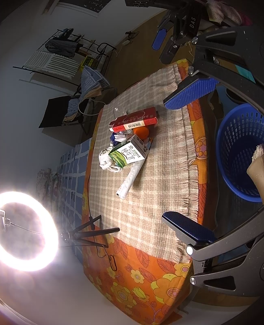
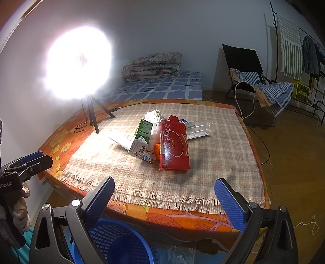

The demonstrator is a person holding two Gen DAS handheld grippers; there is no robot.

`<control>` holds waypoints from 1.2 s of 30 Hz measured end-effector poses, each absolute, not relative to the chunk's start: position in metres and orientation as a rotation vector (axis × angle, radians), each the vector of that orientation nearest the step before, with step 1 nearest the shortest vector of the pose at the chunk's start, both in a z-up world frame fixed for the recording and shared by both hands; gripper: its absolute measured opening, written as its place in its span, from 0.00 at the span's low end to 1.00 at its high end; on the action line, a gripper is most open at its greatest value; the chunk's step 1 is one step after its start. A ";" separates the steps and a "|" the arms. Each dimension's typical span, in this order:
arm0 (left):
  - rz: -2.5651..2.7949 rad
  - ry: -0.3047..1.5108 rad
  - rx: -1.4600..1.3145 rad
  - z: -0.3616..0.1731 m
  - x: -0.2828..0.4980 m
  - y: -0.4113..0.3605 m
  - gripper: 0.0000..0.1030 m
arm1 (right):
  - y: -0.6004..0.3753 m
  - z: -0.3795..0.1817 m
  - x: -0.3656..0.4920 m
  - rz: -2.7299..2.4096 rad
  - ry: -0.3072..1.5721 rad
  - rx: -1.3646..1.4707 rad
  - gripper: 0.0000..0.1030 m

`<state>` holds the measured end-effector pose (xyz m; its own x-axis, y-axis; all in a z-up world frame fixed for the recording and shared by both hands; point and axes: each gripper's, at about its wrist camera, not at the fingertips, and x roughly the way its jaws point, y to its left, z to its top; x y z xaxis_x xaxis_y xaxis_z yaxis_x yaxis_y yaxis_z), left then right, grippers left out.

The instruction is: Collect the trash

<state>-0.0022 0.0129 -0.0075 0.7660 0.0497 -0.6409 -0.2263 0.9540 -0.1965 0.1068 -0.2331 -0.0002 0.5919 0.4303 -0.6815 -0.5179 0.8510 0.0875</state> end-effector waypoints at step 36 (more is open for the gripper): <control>0.130 0.781 -0.396 -0.024 0.047 0.036 0.99 | -0.247 -0.020 0.162 0.563 0.913 0.012 0.97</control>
